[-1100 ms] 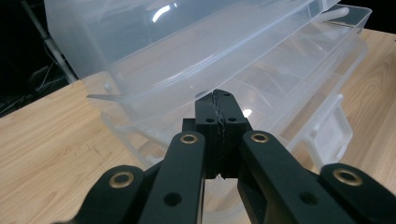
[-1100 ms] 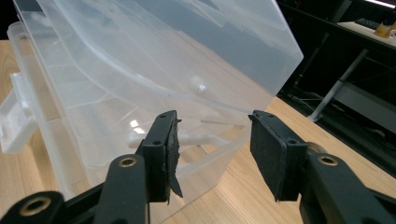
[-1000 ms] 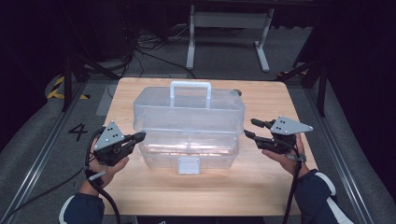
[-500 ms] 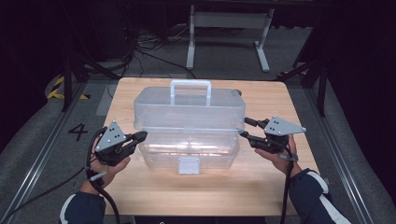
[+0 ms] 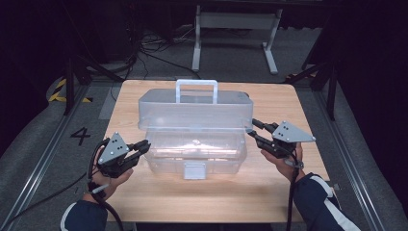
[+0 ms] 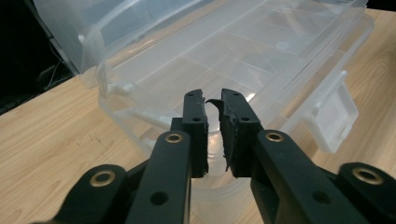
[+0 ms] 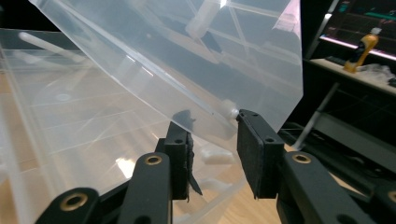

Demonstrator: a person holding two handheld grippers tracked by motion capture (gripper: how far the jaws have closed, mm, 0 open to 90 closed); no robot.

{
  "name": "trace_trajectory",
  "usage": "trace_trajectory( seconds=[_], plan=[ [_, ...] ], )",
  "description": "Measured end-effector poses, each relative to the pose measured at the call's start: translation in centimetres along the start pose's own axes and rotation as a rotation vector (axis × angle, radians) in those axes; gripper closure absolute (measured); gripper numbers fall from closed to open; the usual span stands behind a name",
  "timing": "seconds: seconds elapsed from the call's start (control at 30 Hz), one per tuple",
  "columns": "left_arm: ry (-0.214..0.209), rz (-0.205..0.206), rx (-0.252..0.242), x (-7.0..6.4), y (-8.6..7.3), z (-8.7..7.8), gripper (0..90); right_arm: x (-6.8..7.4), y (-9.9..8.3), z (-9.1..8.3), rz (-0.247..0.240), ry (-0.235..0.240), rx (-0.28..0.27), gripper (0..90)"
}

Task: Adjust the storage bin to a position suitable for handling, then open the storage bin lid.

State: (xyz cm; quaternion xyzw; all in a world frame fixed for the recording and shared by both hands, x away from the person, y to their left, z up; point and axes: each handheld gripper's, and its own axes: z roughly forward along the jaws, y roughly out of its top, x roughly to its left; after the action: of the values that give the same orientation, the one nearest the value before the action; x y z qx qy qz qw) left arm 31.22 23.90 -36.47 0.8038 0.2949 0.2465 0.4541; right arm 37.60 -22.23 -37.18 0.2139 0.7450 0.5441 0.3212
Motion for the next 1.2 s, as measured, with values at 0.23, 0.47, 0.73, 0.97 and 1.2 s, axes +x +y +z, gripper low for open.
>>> trace_trajectory(
  seconds=[0.23,0.47,0.73,0.97,1.2],
  plan=[
    [-0.004,0.017,0.002,-0.3,-0.4,-0.6,77.9,0.2,0.4,0.5,0.011,-0.07,-0.036,69.7],
    [-0.007,0.031,0.057,-0.6,-1.5,-0.1,76.0,0.0,0.9,0.9,0.014,-0.114,-0.06,71.7],
    [0.009,0.025,0.12,-1.3,-2.9,-0.2,57.2,-0.5,1.5,1.4,0.016,-0.151,-0.077,73.9],
    [0.012,-0.047,0.2,-0.8,-5.7,-0.6,39.7,-0.9,2.0,1.8,0.028,-0.167,-0.08,75.5],
    [0.029,-0.08,0.339,0.0,-9.1,0.4,27.3,-1.6,2.7,2.3,0.017,-0.179,-0.068,77.7]
  ],
)
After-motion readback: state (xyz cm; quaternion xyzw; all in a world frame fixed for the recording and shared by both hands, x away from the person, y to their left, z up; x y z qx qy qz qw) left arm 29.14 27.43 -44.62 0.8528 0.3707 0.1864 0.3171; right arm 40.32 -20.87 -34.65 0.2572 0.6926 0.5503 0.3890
